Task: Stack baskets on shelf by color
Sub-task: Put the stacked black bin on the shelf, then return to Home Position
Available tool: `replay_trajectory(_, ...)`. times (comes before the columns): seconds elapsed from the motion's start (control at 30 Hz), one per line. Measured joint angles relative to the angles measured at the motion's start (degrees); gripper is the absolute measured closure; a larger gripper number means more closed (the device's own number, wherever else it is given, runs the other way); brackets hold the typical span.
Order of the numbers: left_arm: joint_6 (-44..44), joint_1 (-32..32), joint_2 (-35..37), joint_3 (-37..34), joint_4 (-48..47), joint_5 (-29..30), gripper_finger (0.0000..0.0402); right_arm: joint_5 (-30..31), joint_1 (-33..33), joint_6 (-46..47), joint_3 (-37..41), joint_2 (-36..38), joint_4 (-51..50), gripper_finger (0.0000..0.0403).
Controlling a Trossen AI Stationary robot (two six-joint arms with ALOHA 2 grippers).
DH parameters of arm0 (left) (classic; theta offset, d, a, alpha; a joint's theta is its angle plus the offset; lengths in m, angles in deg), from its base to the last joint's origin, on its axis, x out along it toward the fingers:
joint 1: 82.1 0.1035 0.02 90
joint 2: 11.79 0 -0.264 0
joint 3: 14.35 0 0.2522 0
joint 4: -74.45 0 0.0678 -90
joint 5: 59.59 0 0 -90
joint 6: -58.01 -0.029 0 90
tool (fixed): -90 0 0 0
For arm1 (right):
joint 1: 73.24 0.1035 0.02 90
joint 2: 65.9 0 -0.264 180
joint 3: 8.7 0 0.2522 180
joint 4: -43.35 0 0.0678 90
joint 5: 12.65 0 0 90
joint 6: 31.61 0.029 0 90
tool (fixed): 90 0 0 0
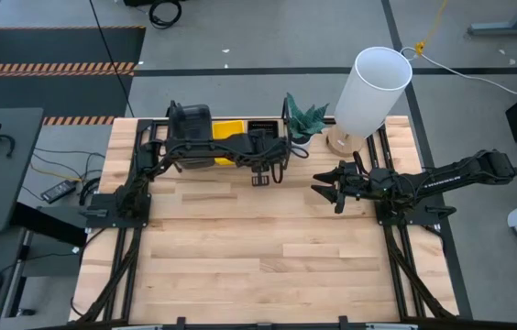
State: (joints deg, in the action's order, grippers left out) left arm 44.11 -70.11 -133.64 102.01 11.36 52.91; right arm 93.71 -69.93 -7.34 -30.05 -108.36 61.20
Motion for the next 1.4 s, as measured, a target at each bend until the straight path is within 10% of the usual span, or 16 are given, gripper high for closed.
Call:
replay_trajectory(0.63, 3.61, -4.72, 13.44, 1.83, -2.05, -0.11, 0.0229, 0.0, 0.0, 0.0, 0.0, -0.02, -0.18, 0.0182)
replay_trajectory(1.4, 12.23, -20.03, 69.23, -65.26, 50.51, 6.54, 0.0285, -0.09, 0.0, 0.0, 0.01, -0.02, 0.1, 0.0182)
